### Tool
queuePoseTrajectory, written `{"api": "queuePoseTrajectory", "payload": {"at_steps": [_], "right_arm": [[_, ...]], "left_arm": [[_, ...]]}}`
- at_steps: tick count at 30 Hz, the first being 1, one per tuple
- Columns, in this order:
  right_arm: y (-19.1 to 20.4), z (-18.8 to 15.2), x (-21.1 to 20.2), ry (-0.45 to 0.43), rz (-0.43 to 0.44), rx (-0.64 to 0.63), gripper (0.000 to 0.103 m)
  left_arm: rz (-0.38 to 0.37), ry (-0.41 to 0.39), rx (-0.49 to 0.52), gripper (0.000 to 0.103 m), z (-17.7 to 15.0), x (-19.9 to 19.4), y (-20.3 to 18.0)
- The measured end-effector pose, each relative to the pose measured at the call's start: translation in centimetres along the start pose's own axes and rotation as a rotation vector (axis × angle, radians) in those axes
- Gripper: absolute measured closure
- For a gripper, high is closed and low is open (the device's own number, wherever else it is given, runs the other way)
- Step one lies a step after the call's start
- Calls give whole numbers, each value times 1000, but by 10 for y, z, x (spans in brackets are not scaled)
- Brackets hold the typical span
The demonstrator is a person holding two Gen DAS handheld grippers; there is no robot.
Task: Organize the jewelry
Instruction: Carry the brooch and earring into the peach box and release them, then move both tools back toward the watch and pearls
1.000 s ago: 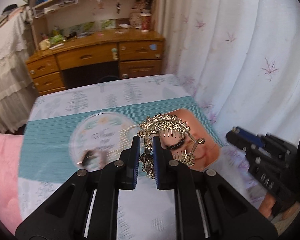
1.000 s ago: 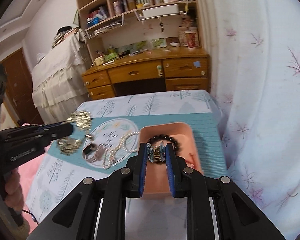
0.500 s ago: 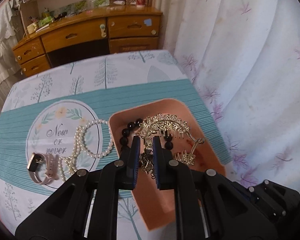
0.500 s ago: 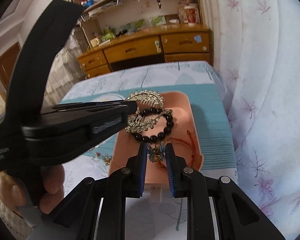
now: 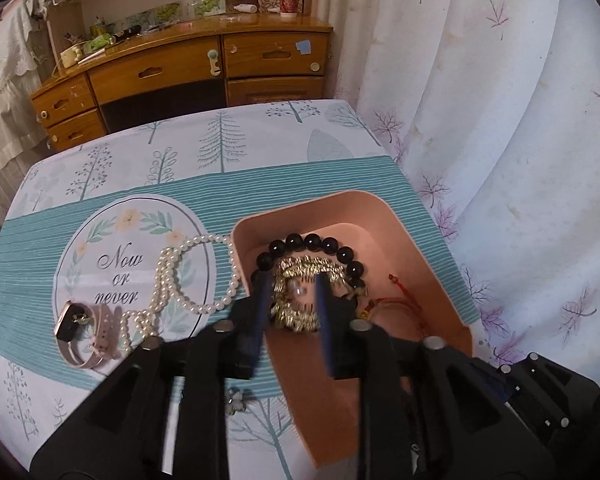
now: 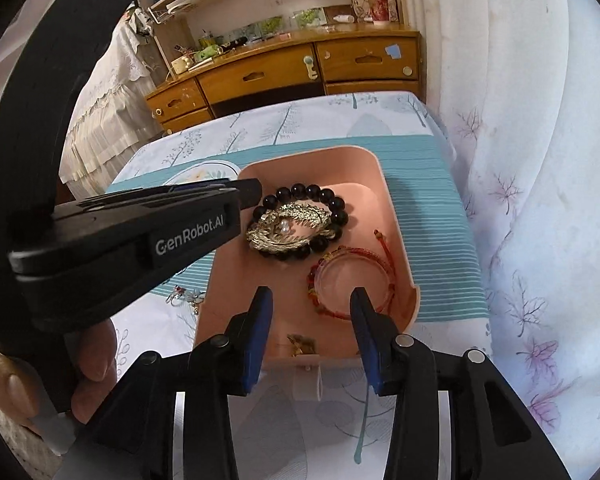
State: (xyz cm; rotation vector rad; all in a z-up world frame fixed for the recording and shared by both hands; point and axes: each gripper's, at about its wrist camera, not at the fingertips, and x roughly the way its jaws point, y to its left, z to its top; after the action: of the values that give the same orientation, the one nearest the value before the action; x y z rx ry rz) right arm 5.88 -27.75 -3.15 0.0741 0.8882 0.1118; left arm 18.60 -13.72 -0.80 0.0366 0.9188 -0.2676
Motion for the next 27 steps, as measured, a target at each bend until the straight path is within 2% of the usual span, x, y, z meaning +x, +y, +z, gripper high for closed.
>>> {"api": "queuePoseTrajectory", "payload": {"at_steps": [1,3,11,18,27], "right_arm": [[2,0,-4,-5,-4,-4,62],[7,-3,-10,-16,-8,-16,62],[21,-18,-38,-39,12,-19,62],[42,-32,-51,-21,20,-51,62],[80,-41,-67,-11,34,-109,62]], "left_arm": [[2,-6,-5,58,-2,-5,0],[4,-30,-21,51,-7,-14,3],[42,-78,-38,51,-32,-49,20],[23,-87,-58,51,-50,-77,35],[3,-69,-14,51,-80,-116,59]]}}
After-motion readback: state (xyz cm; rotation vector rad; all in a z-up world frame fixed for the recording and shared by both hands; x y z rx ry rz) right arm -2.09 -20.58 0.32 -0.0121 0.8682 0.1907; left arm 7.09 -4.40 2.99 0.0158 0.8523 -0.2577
